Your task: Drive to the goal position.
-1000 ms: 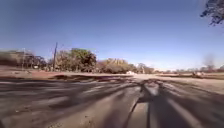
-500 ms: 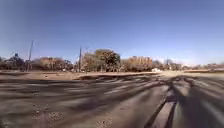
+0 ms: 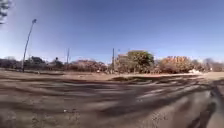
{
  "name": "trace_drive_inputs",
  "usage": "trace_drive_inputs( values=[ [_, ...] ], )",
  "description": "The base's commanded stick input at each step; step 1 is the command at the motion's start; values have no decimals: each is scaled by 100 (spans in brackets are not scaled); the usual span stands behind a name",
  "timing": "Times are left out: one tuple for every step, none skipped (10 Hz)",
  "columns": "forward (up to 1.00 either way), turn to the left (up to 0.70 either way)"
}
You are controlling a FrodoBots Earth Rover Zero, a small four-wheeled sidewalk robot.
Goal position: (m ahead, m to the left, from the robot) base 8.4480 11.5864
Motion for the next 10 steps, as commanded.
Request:
trace_drive_inputs(
  values=[
    [50, 50],
    [50, 50],
    [50, 50],
    [50, 50],
    [50, 26],
    [50, 0],
    [50, 0],
    [50, 0],
    [50, 0],
    [50, 0]
  ],
)
